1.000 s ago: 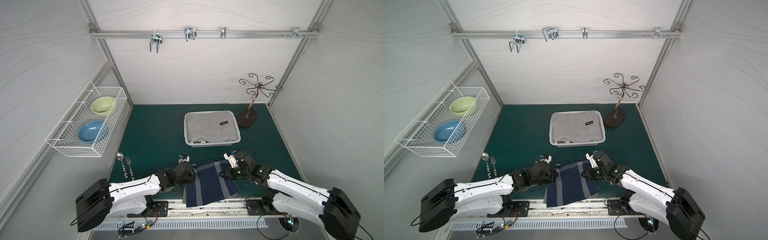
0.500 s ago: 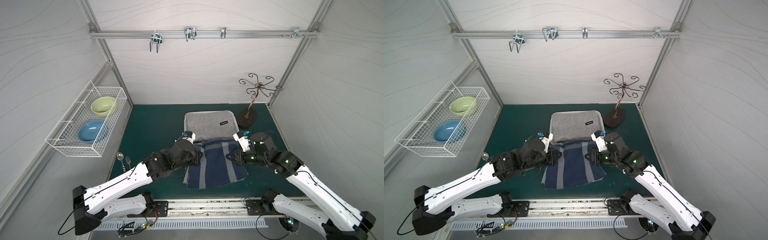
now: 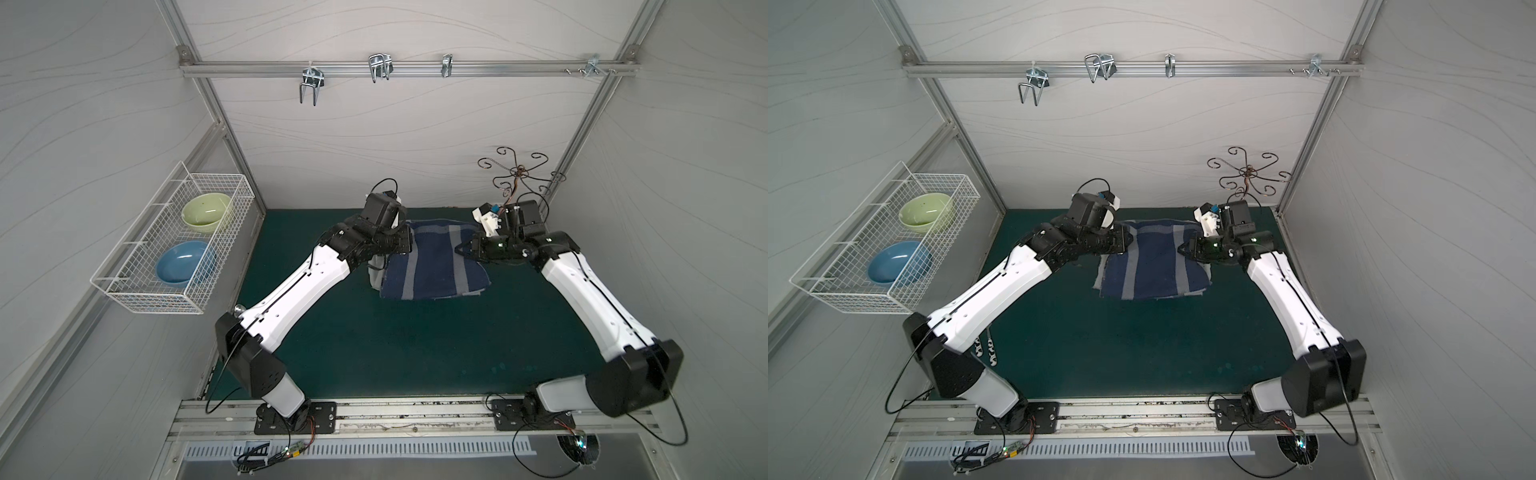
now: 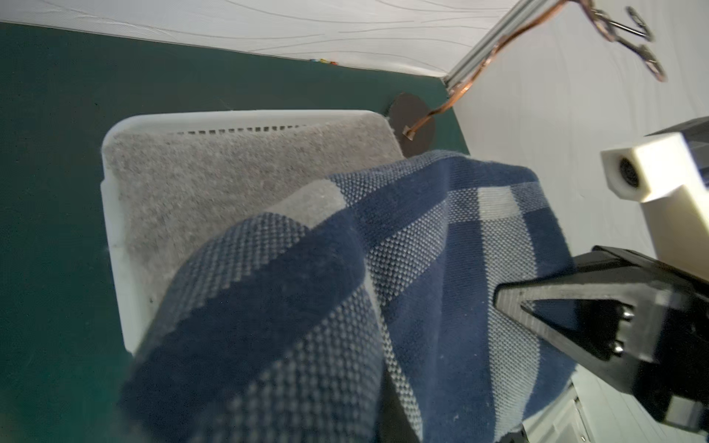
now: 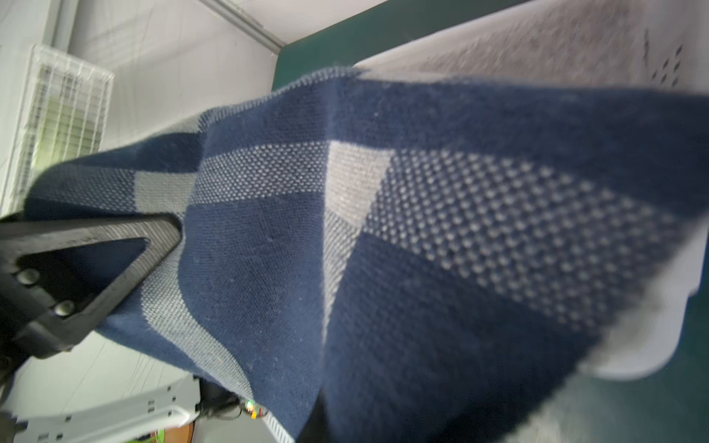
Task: Put the folded scarf in the basket
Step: Place the scarf in the basket.
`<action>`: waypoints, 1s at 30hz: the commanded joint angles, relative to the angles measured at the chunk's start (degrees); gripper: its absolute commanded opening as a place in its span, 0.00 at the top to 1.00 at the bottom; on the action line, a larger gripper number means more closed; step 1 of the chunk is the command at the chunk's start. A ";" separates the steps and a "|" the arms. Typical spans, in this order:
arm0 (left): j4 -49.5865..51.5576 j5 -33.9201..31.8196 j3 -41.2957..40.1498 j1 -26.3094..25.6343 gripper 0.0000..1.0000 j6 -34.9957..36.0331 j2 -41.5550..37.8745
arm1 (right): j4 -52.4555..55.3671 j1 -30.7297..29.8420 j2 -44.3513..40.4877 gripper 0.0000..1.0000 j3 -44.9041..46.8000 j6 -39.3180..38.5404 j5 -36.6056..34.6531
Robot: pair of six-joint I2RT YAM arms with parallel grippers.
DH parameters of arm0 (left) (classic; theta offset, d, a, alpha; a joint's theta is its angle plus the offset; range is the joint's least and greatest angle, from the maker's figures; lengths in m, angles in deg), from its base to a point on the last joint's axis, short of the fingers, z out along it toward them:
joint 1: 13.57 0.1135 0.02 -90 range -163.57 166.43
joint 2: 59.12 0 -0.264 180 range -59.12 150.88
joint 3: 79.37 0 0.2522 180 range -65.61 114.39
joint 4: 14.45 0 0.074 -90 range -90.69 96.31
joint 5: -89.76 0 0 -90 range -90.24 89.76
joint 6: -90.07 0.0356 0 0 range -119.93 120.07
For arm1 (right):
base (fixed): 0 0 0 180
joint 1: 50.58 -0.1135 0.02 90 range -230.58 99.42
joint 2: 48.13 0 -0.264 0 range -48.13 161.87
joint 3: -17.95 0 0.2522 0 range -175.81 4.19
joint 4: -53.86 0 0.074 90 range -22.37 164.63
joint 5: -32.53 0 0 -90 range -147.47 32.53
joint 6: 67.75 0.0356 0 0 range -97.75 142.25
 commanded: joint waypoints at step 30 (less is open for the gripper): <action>-4.78 4.11 4.33 11.10 0.59 2.97 18.11 | 0.82 3.48 23.51 0.69 -11.80 -10.20 -3.14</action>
